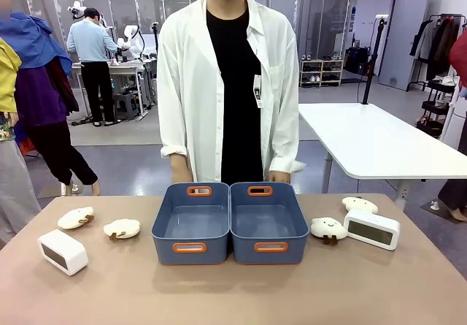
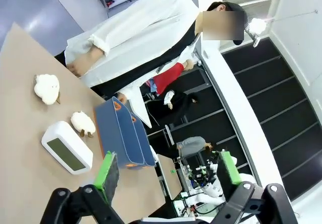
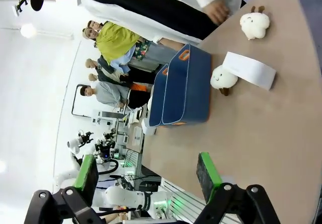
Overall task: Sort the digital clocks into the basket.
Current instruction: Pick up the Digital clock from the table and place it into the empty Plastic storage basket.
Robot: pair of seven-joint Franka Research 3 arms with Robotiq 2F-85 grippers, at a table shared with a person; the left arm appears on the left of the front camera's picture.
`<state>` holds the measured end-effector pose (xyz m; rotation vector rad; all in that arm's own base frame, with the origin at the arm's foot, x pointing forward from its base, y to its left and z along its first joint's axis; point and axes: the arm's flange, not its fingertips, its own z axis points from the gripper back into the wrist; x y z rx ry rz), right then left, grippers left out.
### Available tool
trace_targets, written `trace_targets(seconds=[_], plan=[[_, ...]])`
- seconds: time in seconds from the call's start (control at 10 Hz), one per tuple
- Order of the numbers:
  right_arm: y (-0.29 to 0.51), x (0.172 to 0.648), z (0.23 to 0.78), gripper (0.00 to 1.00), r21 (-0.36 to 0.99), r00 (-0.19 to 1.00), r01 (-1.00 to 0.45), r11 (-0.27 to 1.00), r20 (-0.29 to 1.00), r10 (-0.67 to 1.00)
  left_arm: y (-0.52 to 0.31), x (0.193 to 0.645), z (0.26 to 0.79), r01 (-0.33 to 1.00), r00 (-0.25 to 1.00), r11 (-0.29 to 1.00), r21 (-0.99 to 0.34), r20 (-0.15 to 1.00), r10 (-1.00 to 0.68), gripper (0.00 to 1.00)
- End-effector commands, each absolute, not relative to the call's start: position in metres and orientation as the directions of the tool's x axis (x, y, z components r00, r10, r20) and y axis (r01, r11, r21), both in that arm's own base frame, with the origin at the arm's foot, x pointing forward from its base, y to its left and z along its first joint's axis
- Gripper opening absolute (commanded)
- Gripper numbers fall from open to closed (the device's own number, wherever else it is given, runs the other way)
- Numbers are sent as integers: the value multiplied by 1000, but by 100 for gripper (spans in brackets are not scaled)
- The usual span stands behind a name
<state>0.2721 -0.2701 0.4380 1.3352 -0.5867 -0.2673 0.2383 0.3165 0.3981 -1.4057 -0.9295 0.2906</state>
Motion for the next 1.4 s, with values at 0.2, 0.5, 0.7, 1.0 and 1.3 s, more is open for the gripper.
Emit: trace_targets(seconds=[0.2,0.5,0.7,1.0,1.3], plan=[[-276,266,437,100,962,827,-155,225,251,-503,317,229,398,344,646,194,-919,382,661,100],[-276,266,437,100,962,827,-155,225,251,-503,317,229,398,344,646,194,-919,382,661,100],[-276,266,437,100,962,827,-155,225,251,-503,317,229,398,344,646,194,-919,382,661,100],[-276,266,437,100,962,827,-155,225,251,-503,317,229,398,344,646,194,-919,382,661,100],[-276,266,437,100,962,827,-155,225,251,-503,317,229,398,344,646,194,-919,382,661,100]])
